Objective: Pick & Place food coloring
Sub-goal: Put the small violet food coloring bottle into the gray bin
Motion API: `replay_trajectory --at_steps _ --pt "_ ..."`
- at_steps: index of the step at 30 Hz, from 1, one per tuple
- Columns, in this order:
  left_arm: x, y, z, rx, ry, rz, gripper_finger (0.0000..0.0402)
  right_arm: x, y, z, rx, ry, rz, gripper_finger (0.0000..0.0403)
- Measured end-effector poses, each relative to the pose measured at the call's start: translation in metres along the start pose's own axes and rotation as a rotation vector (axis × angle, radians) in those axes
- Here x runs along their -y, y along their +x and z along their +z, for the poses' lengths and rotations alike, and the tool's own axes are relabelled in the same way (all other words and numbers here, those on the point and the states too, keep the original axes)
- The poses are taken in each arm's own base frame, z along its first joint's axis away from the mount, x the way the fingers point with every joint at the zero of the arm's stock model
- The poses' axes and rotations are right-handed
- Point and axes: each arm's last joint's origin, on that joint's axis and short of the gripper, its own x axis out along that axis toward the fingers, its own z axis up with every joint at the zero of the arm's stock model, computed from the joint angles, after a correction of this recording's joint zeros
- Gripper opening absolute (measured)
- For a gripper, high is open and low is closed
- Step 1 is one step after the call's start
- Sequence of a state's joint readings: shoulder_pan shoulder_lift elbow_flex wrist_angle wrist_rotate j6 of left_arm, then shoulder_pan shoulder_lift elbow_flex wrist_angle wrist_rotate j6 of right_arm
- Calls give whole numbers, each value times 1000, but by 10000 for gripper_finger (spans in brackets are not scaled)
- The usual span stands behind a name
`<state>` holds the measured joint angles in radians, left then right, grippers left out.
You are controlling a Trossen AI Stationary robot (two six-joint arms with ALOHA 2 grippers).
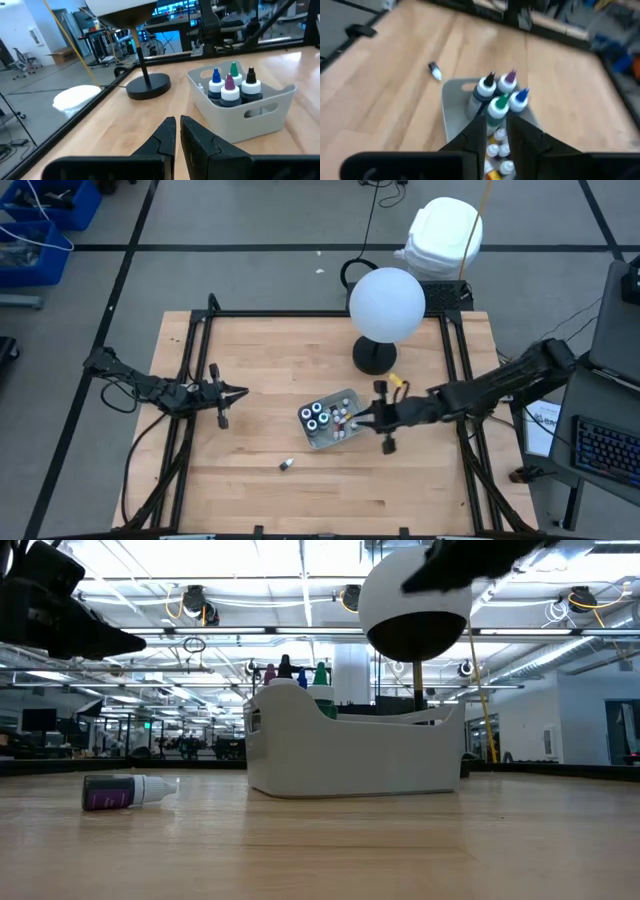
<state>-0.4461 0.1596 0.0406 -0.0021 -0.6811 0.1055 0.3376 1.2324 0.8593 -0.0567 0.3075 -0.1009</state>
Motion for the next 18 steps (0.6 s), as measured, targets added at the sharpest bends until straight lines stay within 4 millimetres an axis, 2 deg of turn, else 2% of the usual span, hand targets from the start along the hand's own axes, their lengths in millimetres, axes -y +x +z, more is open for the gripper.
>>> replay_trajectory --at_steps 4,8,12,18 --pt "0 0 0 -3 35 0 35 9 -37 7 73 -27 3 32" --pt "0 0 2 18 82 3 35 18 -67 -4 154 -6 12 5" --pt "0 0 3 21 78 4 35 20 -86 -30 281 58 11 5" --pt "0 0 2 20 0 3 35 20 -94 -80 409 70 -17 1"
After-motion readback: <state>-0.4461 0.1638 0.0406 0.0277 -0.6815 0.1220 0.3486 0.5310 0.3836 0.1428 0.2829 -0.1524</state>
